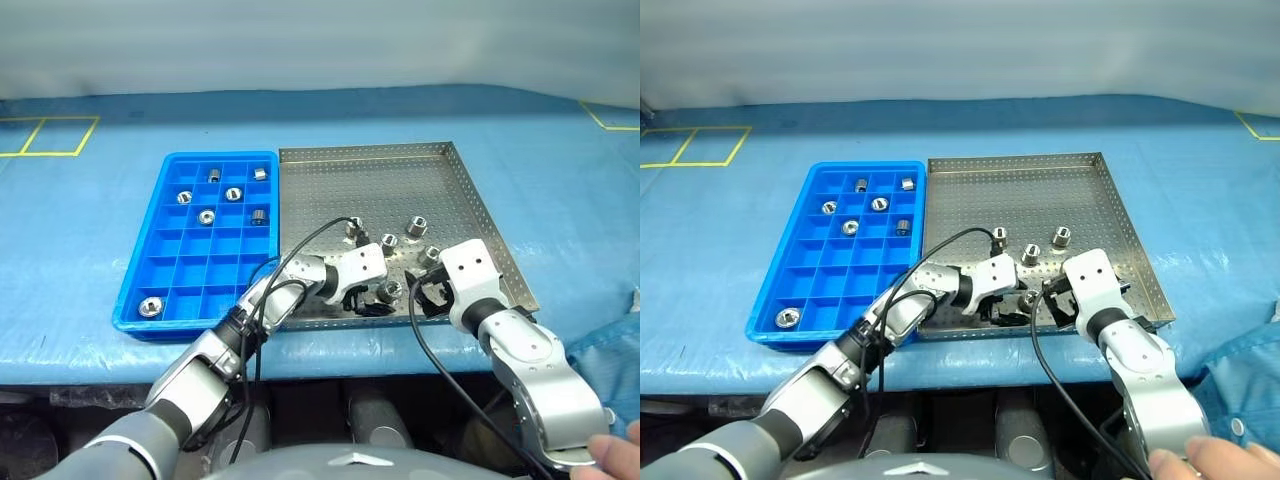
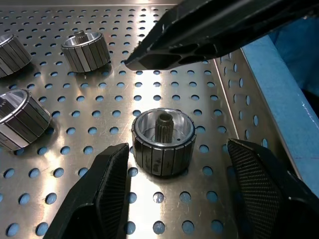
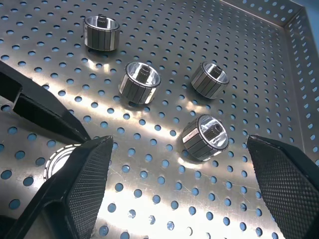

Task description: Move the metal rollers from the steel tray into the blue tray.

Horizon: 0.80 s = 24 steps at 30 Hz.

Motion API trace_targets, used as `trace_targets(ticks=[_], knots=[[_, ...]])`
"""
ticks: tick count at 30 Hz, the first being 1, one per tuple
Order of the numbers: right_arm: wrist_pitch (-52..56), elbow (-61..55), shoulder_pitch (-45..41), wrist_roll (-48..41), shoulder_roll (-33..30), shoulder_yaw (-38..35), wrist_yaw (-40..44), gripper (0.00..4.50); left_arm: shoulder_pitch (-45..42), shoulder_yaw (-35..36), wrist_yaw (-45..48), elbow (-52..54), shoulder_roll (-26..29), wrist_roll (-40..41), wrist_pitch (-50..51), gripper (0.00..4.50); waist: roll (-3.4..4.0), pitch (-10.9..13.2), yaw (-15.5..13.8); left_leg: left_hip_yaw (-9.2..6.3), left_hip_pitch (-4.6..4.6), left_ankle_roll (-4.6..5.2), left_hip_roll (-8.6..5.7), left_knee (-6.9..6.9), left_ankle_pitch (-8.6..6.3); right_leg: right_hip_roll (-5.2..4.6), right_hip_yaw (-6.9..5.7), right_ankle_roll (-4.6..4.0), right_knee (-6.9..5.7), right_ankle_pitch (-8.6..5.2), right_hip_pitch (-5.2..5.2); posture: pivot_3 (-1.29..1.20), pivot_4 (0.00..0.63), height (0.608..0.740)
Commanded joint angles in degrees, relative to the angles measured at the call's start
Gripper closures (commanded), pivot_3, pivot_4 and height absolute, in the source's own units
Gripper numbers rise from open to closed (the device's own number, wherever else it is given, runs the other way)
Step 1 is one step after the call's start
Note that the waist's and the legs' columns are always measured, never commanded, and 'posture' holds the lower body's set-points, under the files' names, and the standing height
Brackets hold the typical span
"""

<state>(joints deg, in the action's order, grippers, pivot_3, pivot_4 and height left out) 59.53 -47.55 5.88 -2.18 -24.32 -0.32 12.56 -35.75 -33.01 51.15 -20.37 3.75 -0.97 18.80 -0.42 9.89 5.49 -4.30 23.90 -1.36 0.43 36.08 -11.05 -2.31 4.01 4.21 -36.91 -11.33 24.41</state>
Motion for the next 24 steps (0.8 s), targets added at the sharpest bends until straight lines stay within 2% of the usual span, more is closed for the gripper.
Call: trace_targets(ticks=[1,6,9,12,13,19,24], knots=[[-0.35,-2.86,0.36,0.15,-0.40,-0.17,-0.10,0.00,-1.43,1.24,-1.81,-2.24,-2.39,-0.46,-2.53,1.09,0.00,0.00,0.11,0.00,0.00,0.00,0.00,0.00,0.00,0.00,0.00,0.00,0.00,0.00,0.00,-0.18,0.150,0.740],[-0.13,-3.50,0.88,0.20,-0.31,-0.27,-0.28,0.00,-1.95,1.55,-2.37,-4.28,-3.25,-1.22,-3.32,1.09,0.01,-0.01,0.87,-0.01,-0.01,0.00,0.00,-0.01,0.00,0.01,-0.01,0.00,-0.02,0.00,0.01,-0.19,0.150,0.740],[-0.23,-3.62,1.12,0.10,-0.28,-0.42,-0.20,0.00,-1.82,1.65,-1.95,-4.35,-2.71,-1.45,-3.09,1.63,0.02,-0.01,1.49,-0.01,-0.01,0.00,0.00,-0.01,0.00,0.01,0.00,0.00,-0.02,0.00,0.01,-0.19,0.150,0.740],[-0.94,-3.45,0.95,-0.77,-0.26,-0.51,0.74,0.00,-1.57,1.90,-1.90,-4.02,-2.18,-1.55,-2.91,2.61,0.03,-0.02,1.78,-0.01,-0.03,0.00,0.01,-0.01,0.00,0.01,0.00,0.00,-0.04,0.00,0.00,-0.17,0.150,0.740],[-1.16,-3.49,0.89,-1.11,-0.34,-0.47,1.14,0.00,-1.45,1.98,-1.80,-3.81,-2.02,-1.49,-2.88,2.80,0.03,-0.02,1.80,-0.01,-0.05,0.00,0.01,0.00,0.00,0.01,0.01,0.00,-0.05,0.00,0.00,-0.17,0.150,0.740],[-2.04,-4.04,0.33,-3.36,-0.66,-0.43,3.65,0.00,-0.83,3.40,-2.04,-2.41,-1.99,-0.36,-2.31,2.79,0.03,-0.02,1.76,-0.01,-0.09,0.00,0.02,0.00,0.00,0.03,0.02,0.00,-0.06,0.00,-0.05,-0.14,0.150,0.740],[-4.64,-4.94,0.82,-9.15,-1.69,-2.70,10.02,0.00,-0.37,6.38,-2.67,3.33,-0.44,0.86,-0.92,2.79,0.02,-0.01,1.62,-0.01,-0.09,0.00,0.02,-0.01,0.00,0.03,0.03,0.00,-0.06,0.00,-0.04,-0.12,0.150,0.740]])
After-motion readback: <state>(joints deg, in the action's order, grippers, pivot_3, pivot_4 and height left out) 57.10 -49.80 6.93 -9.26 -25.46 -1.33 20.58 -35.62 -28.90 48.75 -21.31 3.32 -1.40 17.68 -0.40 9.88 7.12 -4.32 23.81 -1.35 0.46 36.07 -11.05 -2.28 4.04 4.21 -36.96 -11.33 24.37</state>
